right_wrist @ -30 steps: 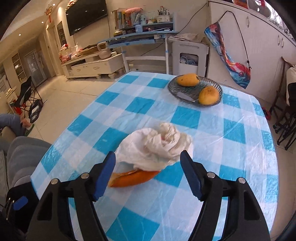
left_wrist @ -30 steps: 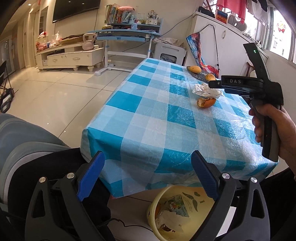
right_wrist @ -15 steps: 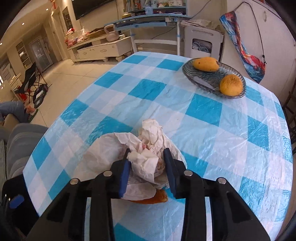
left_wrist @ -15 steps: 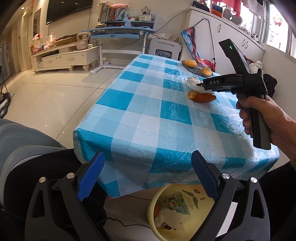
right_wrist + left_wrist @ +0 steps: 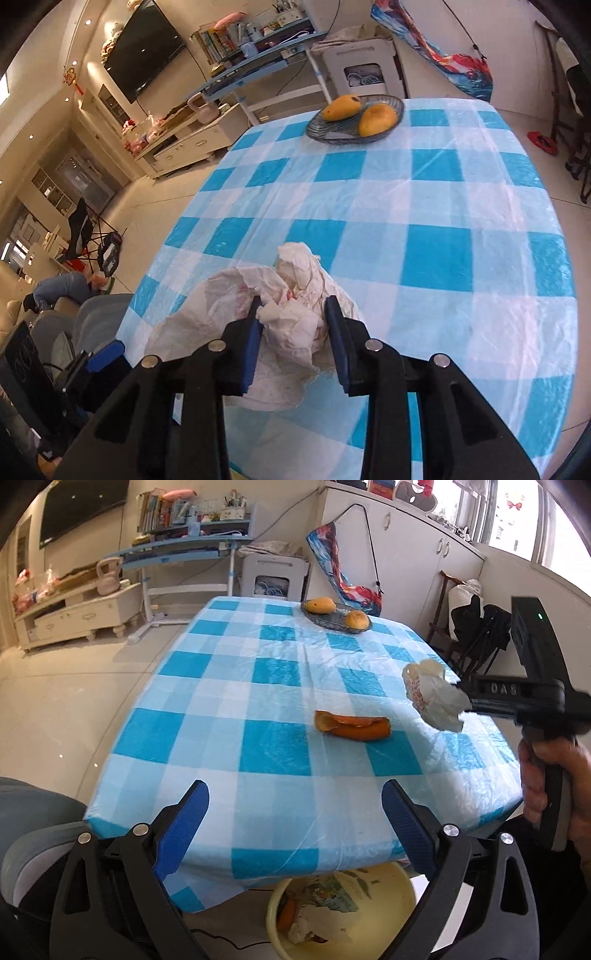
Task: Collect trash
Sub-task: 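Lift the bag with the right gripper while the left gripper grasps an orange peel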
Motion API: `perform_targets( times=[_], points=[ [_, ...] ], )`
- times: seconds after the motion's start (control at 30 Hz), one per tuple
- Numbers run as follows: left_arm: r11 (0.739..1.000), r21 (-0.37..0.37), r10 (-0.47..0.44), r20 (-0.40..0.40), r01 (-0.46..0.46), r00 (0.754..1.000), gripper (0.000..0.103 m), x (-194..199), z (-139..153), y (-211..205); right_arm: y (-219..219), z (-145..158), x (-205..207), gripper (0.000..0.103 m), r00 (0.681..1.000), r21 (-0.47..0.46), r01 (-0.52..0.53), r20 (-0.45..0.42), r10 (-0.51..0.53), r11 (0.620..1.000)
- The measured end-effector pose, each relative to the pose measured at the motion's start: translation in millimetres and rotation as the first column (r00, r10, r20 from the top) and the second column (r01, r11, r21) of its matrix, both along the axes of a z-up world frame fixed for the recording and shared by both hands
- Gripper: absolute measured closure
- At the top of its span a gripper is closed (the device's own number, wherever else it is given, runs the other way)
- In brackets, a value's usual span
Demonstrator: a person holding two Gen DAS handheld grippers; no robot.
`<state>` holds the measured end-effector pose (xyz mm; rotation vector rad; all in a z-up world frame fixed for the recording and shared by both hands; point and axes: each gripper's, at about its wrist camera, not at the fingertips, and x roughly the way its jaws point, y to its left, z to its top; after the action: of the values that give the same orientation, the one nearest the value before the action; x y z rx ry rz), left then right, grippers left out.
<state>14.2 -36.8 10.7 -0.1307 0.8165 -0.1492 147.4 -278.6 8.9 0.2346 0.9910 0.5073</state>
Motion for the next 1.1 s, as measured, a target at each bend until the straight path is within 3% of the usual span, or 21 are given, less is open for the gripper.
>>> perform_targets(
  times=[0.1, 0.27, 0.47, 0.63, 0.73, 0.8, 0.97, 1.1],
  points=[
    [0.993, -0.108, 0.047, -0.050, -0.052, 0.998, 0.012, 23, 1, -7, -14, -5, -2, 0.068, 0.999, 0.024, 0.043, -0.013, -0.042, 0.999],
    [0.954, -0.243, 0.141, -0.148, -0.174, 0.979, 0.012, 59, 0, -22, -19, -10, -3, 0.066, 0.998, 0.069, 0.059, -0.029, -0.057, 0.996],
    [0.912, -0.235, 0.275, -0.255, -0.335, 0.927, 0.019, 93, -20, -38, -29, -3, -8, 0.064, 0.998, 0.134, 0.059, -0.014, -0.057, 0.989],
    [0.892, -0.151, 0.382, -0.254, -0.426, 0.889, 0.022, 114, -27, -49, -48, 5, -11, 0.064, 0.996, 0.202, 0.092, 0.003, -0.094, 0.975],
    [0.888, -0.120, 0.406, -0.254, -0.445, 0.878, 0.026, 123, -25, -55, -60, 8, -11, 0.063, 0.993, 0.246, 0.117, 0.003, -0.122, 0.962],
    [0.894, -0.102, 0.403, -0.247, -0.437, 0.881, 0.038, 125, -25, -62, -68, 10, -11, 0.062, 0.991, 0.276, 0.131, 0.001, -0.137, 0.952],
    [0.945, -0.007, 0.319, -0.187, -0.326, 0.929, 0.068, 124, -27, -83, -80, 13, -12, 0.059, 0.987, 0.343, 0.155, -0.004, -0.163, 0.927],
    [0.975, -0.060, 0.201, -0.185, -0.215, 0.962, 0.085, 119, -27, -72, -84, 17, -13, 0.059, 0.985, 0.361, 0.159, 0.005, -0.173, 0.919]
  ],
)
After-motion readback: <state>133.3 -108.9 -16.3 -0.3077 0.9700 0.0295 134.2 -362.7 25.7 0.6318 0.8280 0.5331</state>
